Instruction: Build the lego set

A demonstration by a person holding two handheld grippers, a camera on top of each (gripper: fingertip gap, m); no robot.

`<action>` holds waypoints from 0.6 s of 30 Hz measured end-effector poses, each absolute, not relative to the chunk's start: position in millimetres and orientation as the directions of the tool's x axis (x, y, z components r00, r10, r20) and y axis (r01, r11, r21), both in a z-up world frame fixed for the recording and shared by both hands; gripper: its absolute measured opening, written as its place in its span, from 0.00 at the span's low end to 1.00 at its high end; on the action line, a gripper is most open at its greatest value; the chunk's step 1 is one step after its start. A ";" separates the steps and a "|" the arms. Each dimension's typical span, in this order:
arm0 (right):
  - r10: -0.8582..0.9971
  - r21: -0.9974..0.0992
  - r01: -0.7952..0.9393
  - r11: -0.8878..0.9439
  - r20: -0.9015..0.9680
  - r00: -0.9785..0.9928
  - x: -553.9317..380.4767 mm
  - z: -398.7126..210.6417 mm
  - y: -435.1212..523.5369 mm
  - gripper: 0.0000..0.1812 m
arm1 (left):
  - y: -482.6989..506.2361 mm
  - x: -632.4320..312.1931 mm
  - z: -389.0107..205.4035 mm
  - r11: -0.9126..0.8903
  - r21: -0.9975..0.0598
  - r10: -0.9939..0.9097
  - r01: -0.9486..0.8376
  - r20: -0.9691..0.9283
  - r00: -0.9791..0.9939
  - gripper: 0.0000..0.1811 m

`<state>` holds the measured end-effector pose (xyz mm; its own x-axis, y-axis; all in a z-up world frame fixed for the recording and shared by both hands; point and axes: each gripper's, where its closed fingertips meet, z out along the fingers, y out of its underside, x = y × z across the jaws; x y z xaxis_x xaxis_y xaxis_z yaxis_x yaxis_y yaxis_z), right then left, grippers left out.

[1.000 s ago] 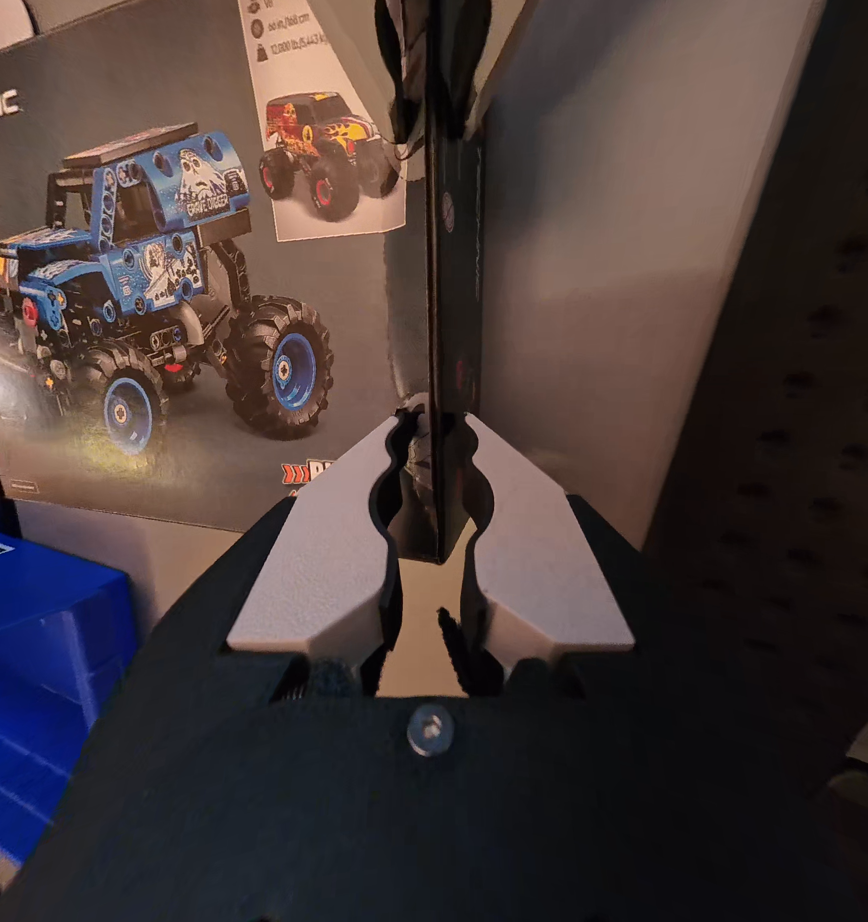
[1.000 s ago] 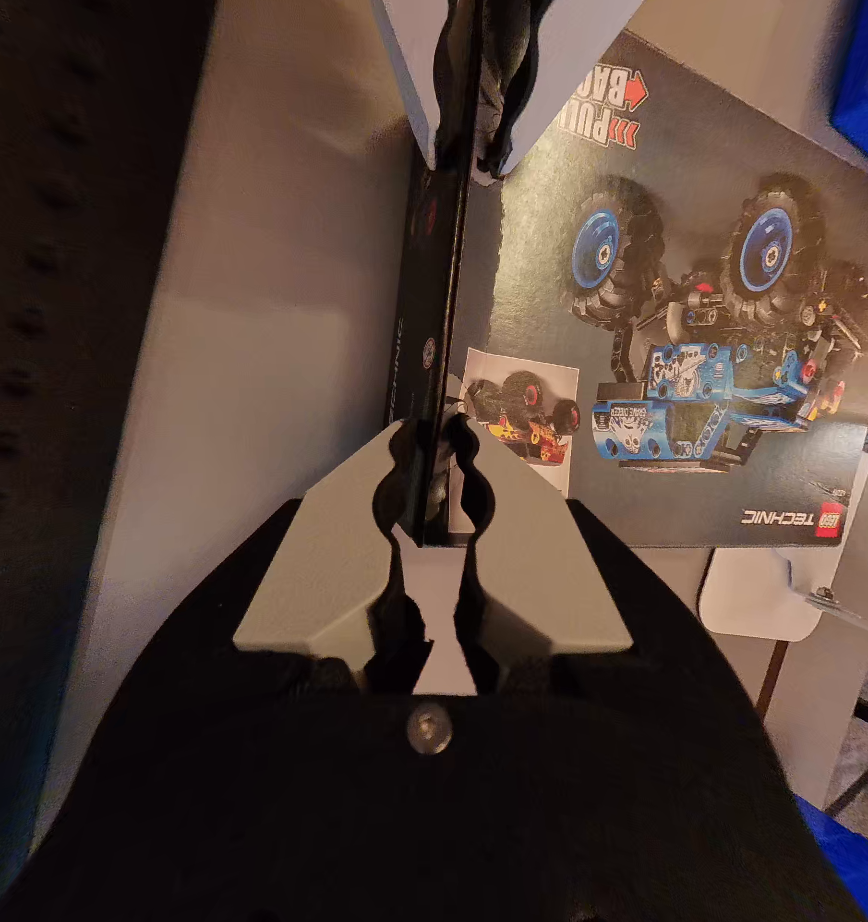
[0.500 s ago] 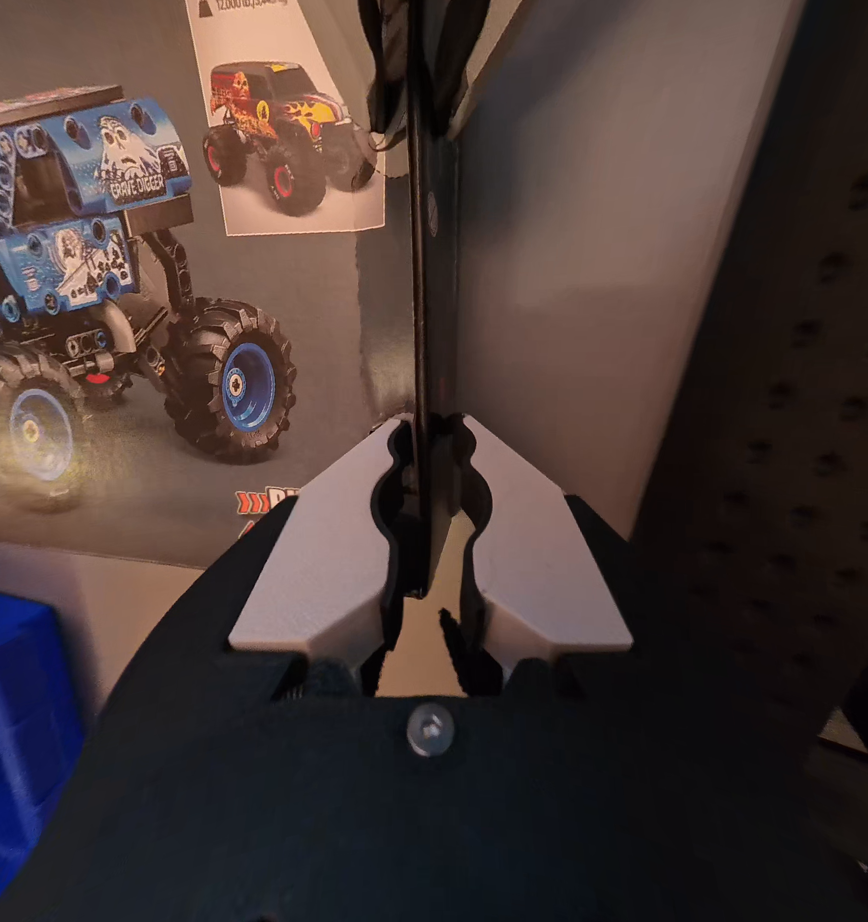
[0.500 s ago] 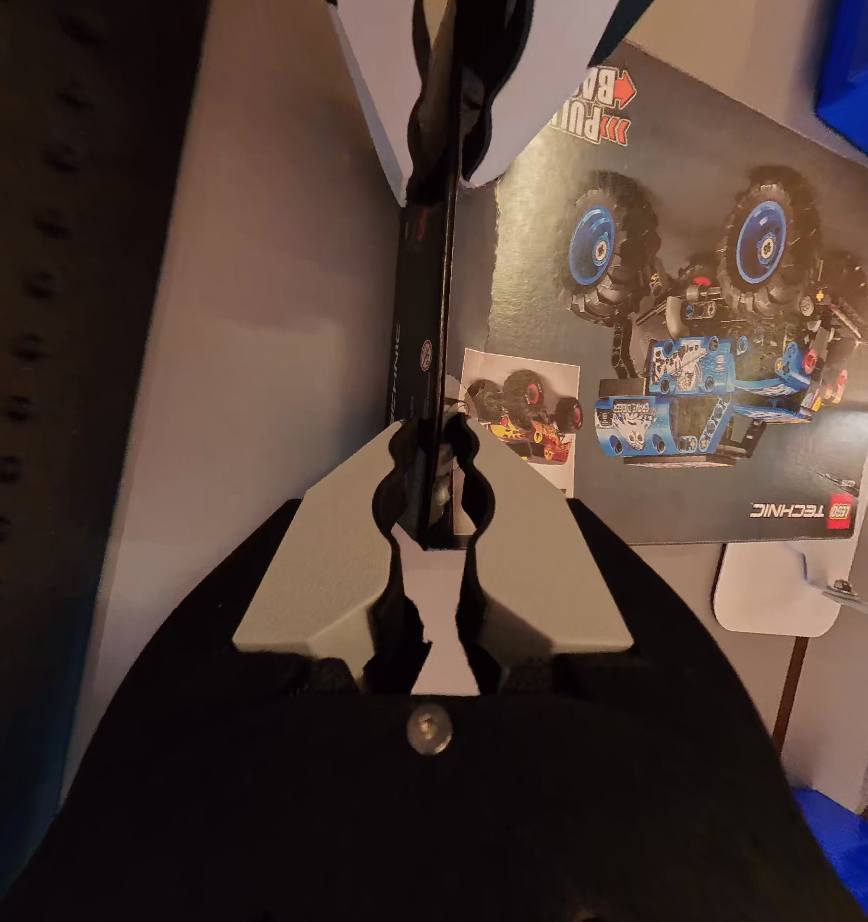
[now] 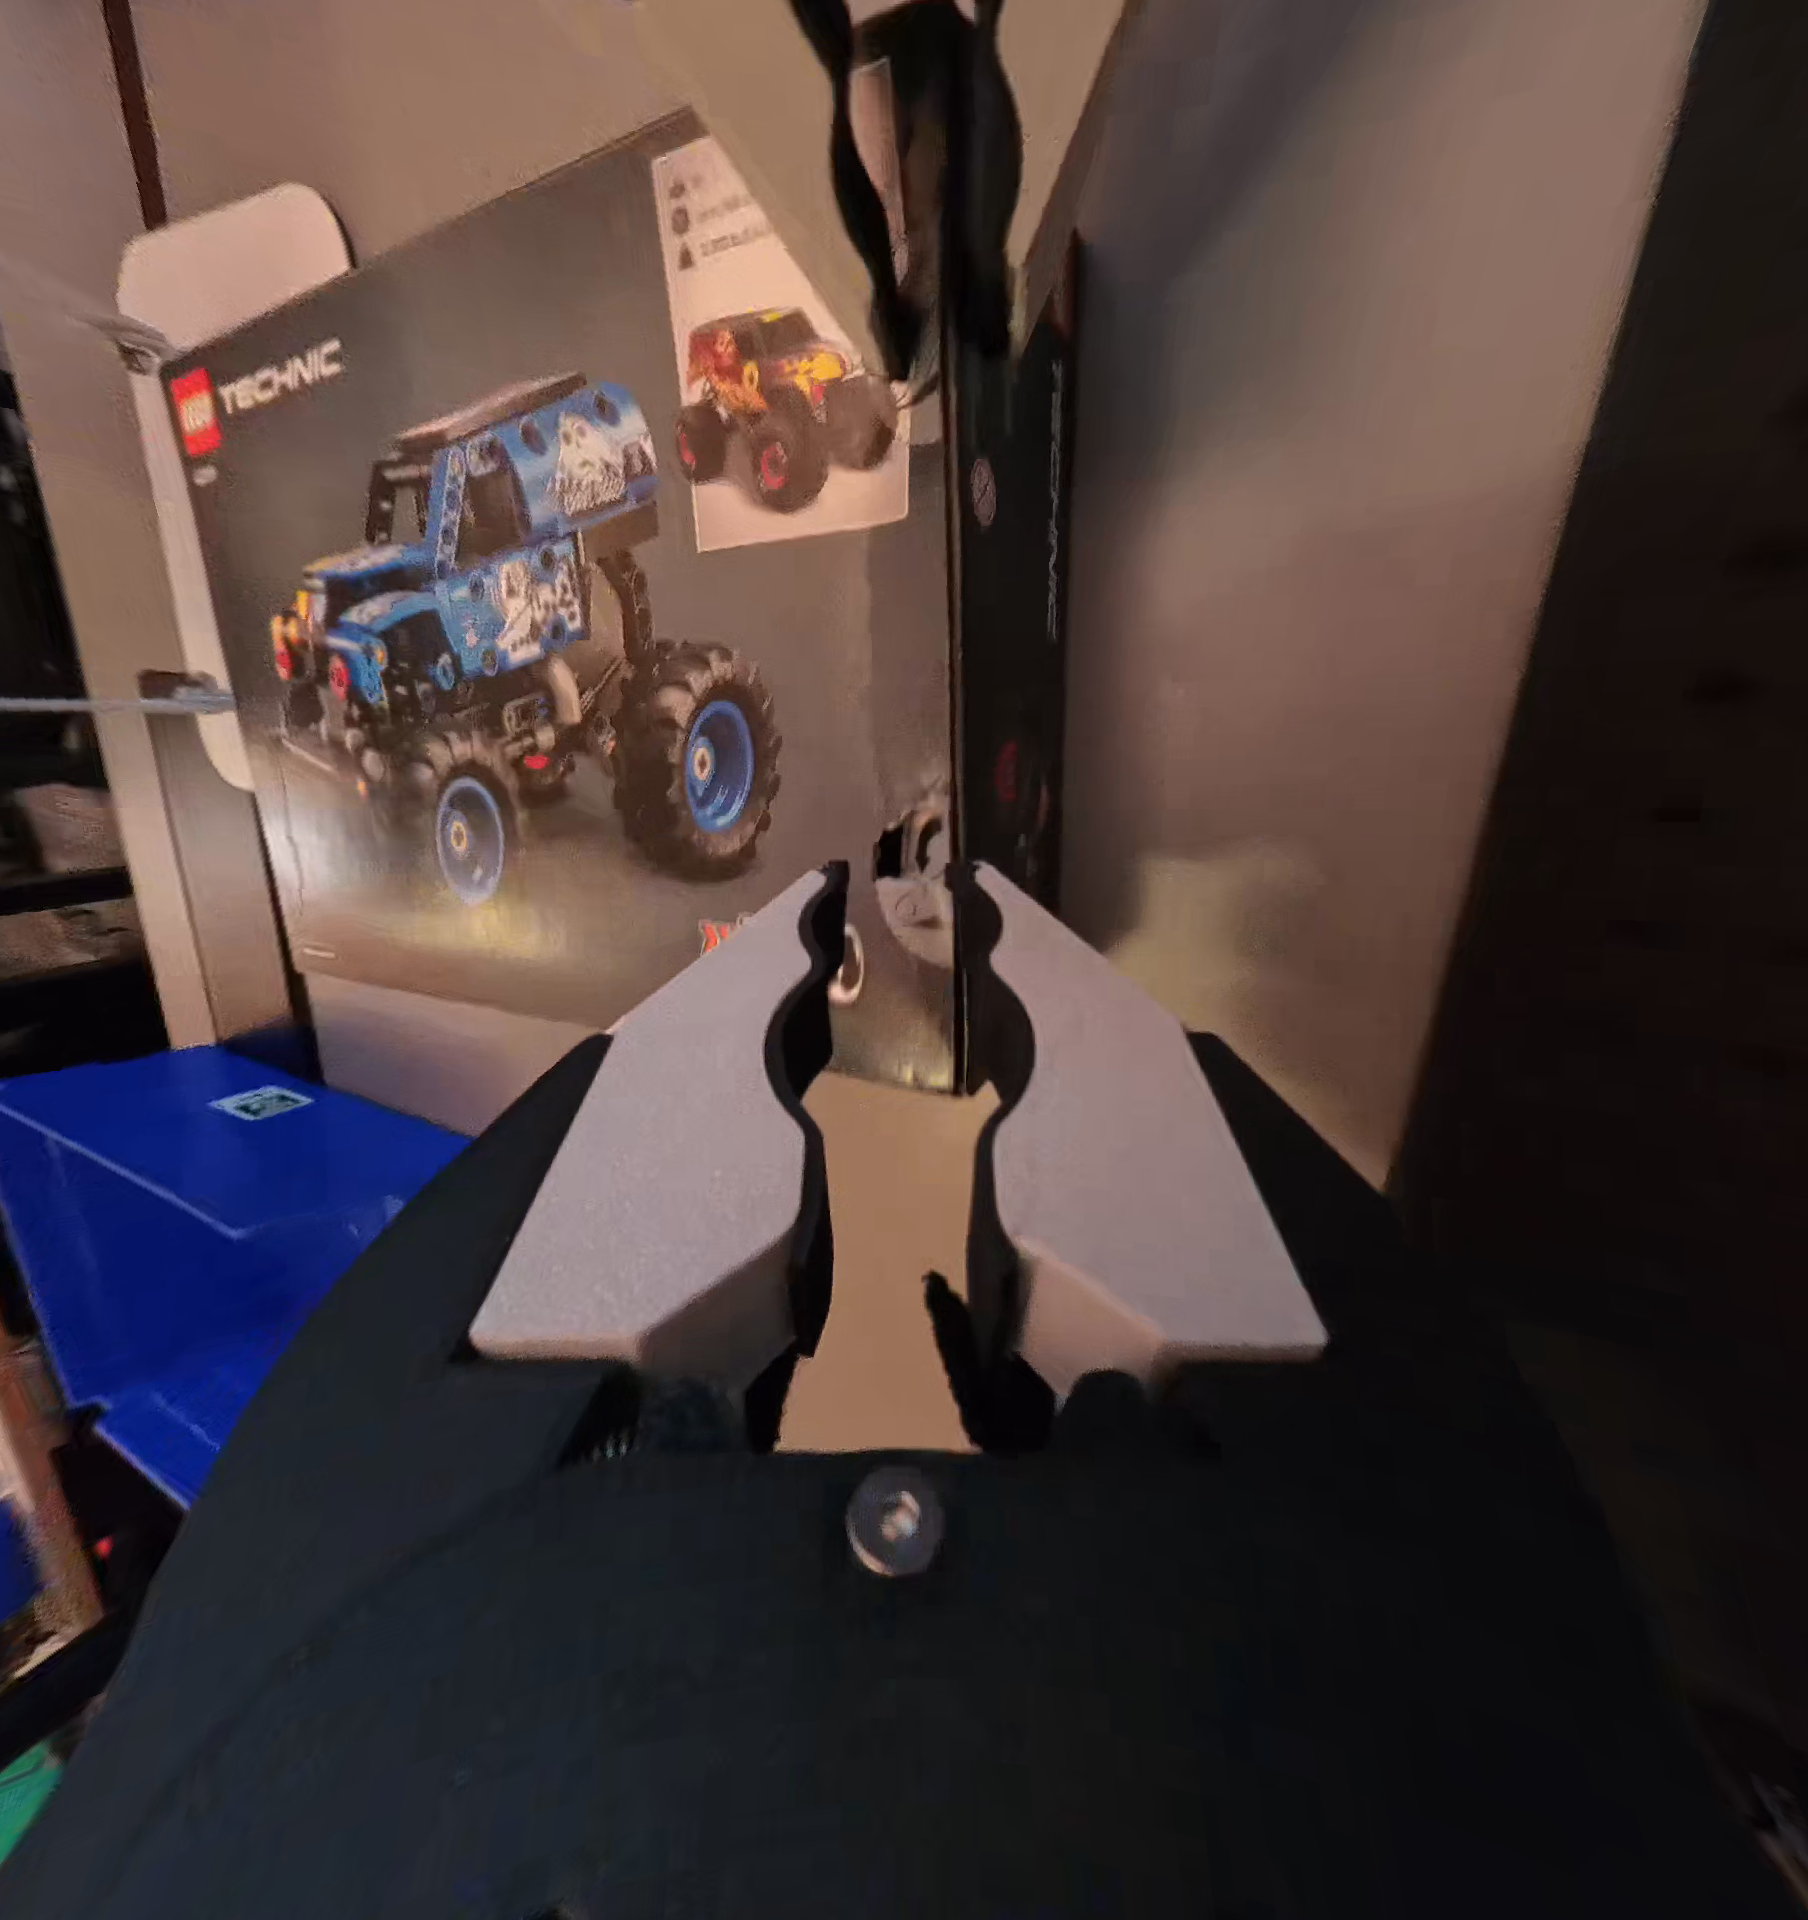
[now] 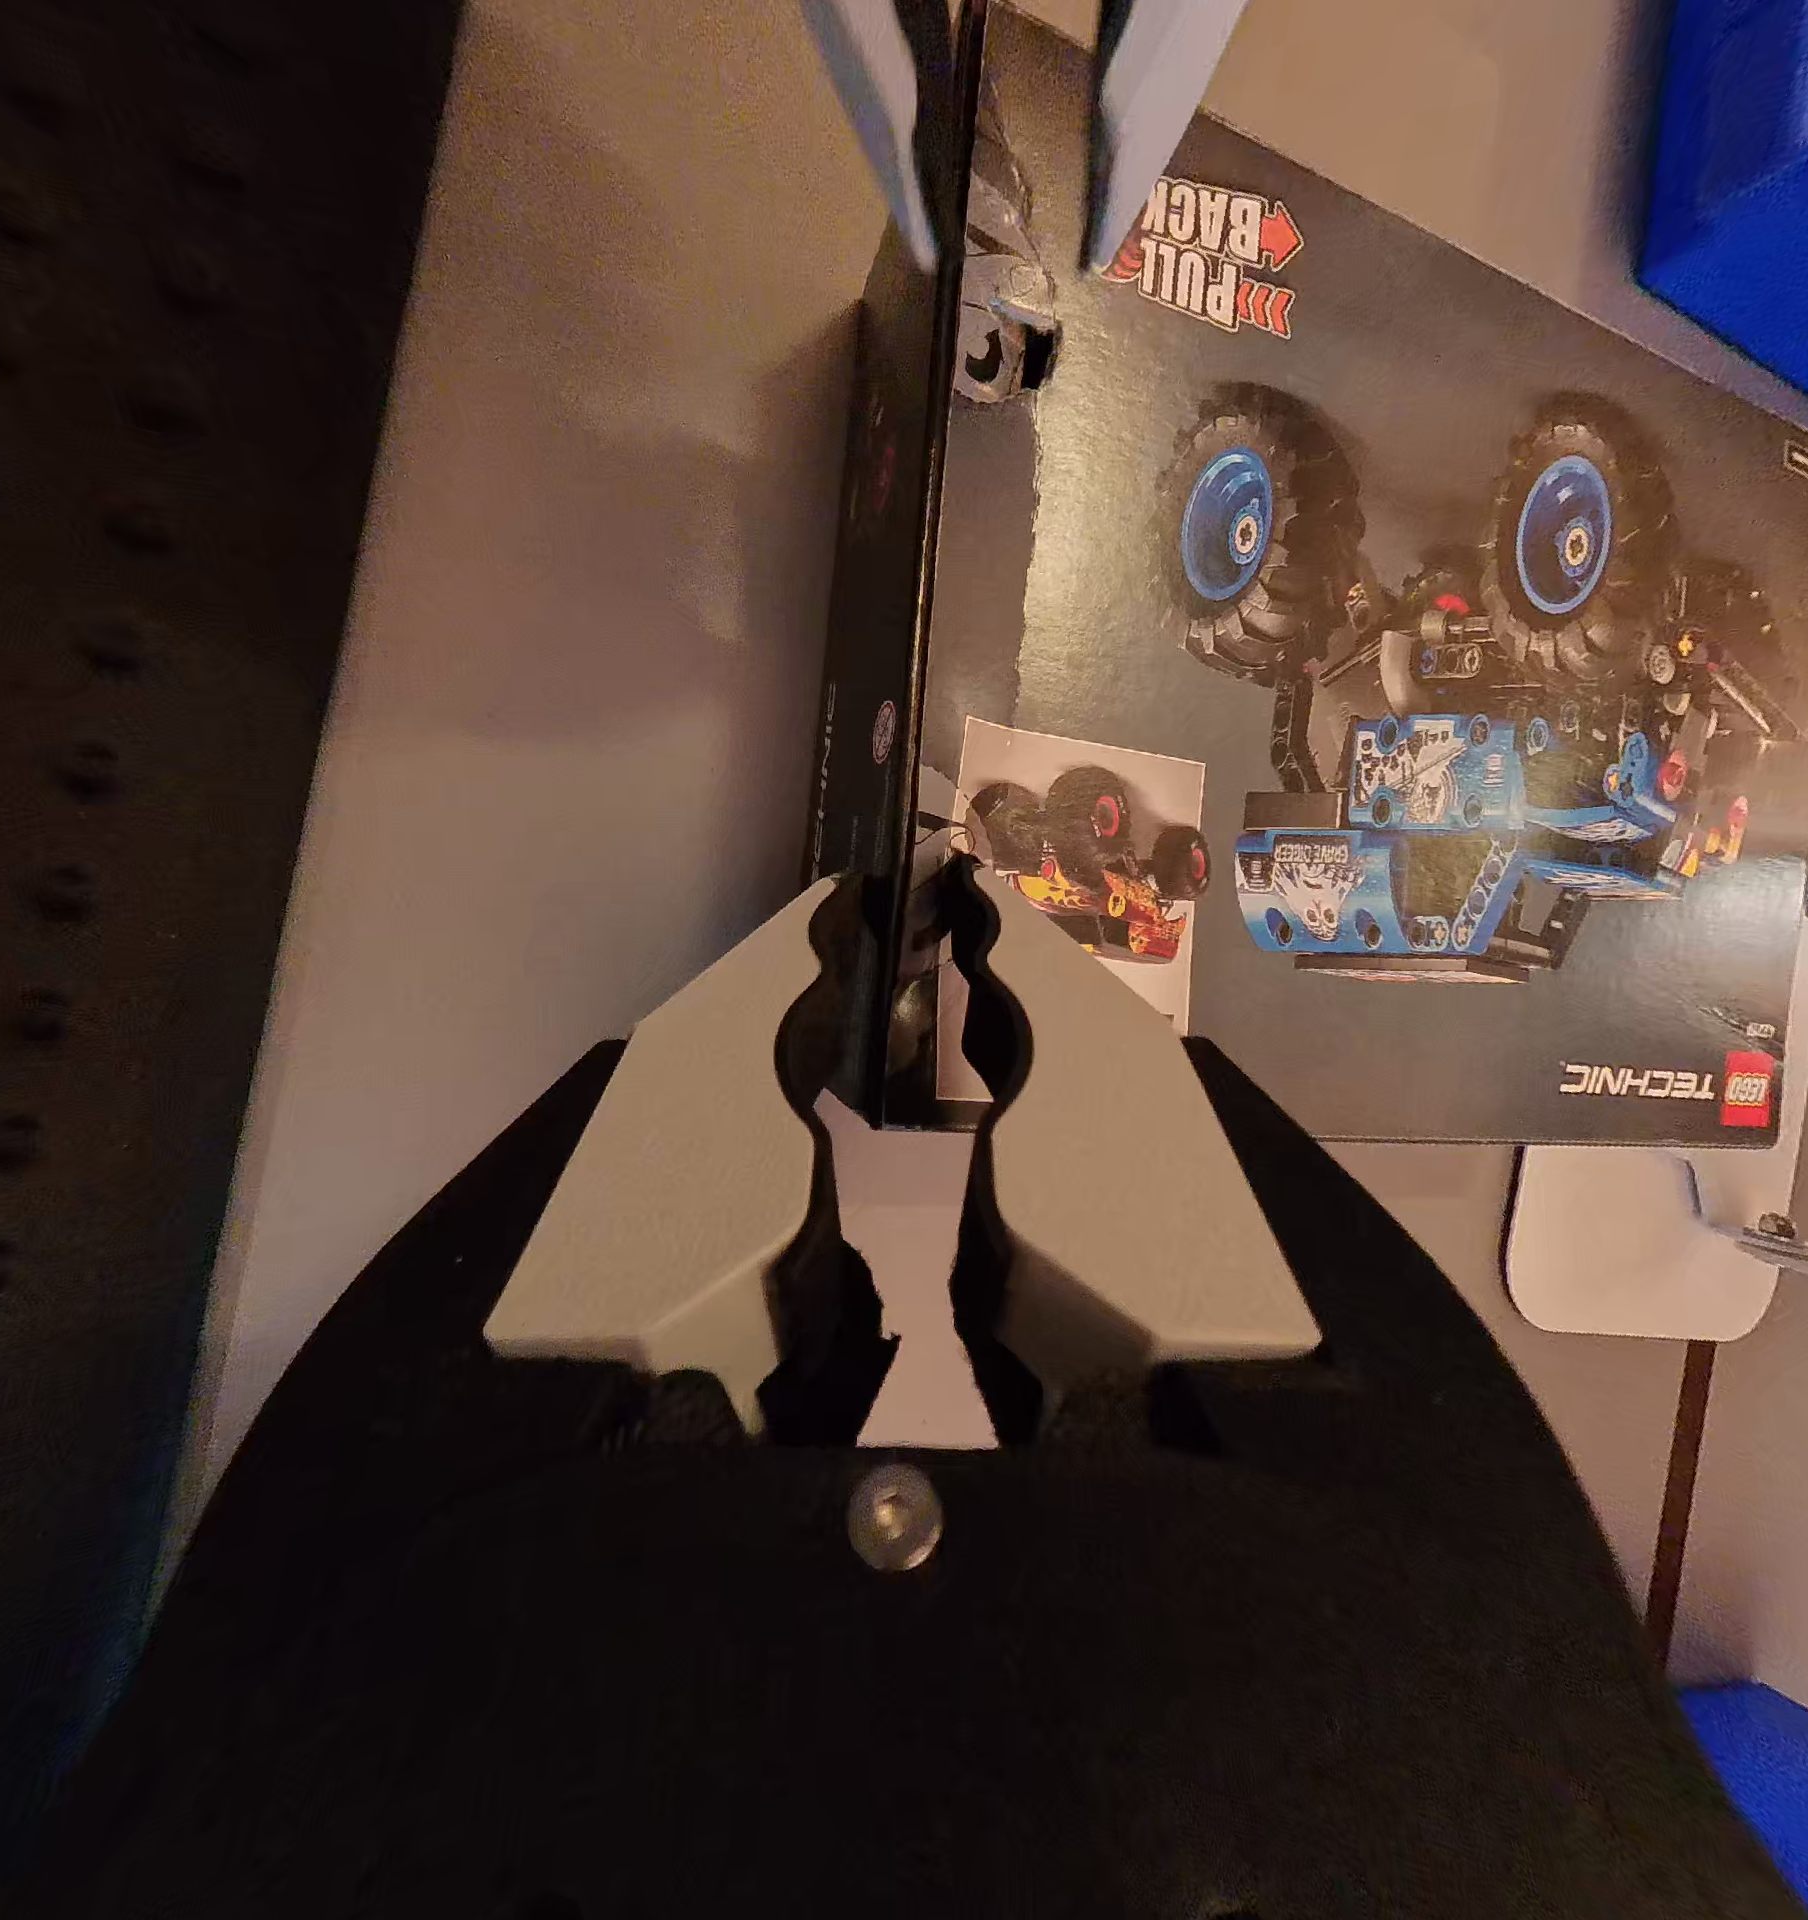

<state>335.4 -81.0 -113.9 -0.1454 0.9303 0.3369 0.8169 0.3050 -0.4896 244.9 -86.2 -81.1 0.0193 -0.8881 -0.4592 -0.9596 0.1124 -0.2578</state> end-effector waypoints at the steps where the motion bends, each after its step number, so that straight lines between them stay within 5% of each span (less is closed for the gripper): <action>1: 0.931 -0.494 0.815 0.303 0.334 -0.144 335.6 -113.9 -81.0 0.08 | -87.6 239.6 -81.6 0.107 -0.246 -0.902 -0.963 -0.433 0.011 0.11; 18: 0.933 -0.497 0.813 0.303 0.328 -0.147 334.6 -116.1 -82.9 0.08 | -89.1 234.8 -126.1 0.111 -0.196 -0.935 -0.974 -0.352 -0.035 0.06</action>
